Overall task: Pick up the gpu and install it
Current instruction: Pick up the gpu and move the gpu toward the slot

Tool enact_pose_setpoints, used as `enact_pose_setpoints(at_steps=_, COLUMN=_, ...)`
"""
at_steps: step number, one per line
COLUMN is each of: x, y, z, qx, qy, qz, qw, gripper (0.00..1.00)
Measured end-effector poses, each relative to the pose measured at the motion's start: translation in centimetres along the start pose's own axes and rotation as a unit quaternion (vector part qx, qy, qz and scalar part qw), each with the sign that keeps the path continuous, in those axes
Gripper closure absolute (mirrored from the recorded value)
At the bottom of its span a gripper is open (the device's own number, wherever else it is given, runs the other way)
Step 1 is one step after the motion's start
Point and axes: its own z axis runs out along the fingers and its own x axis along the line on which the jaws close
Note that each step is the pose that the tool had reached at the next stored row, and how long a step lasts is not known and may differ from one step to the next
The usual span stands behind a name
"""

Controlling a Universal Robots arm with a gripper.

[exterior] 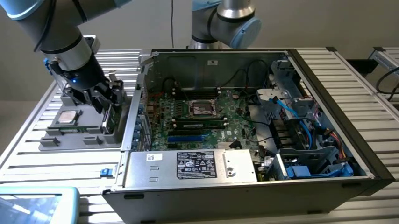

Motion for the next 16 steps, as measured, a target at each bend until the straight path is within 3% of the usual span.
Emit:
enact_pose_setpoints(at_steps=4, x=-0.03, y=0.15, z=0.43, qx=0.0024, qy=-0.0004, qz=0.002, qw=1.0, gripper=0.46)
enact_pose_setpoints(at_steps=9, x=0.01, y=0.64, z=0.63, qx=0.0085, qy=-0.0011, qz=0.003, qw=1.0, gripper=0.46)
enact_pose_setpoints(at_steps=16, x=0.11, y=0.8, z=0.85, qx=0.0089, qy=-0.0025, qz=0.0, qw=1.0, gripper=0.46)
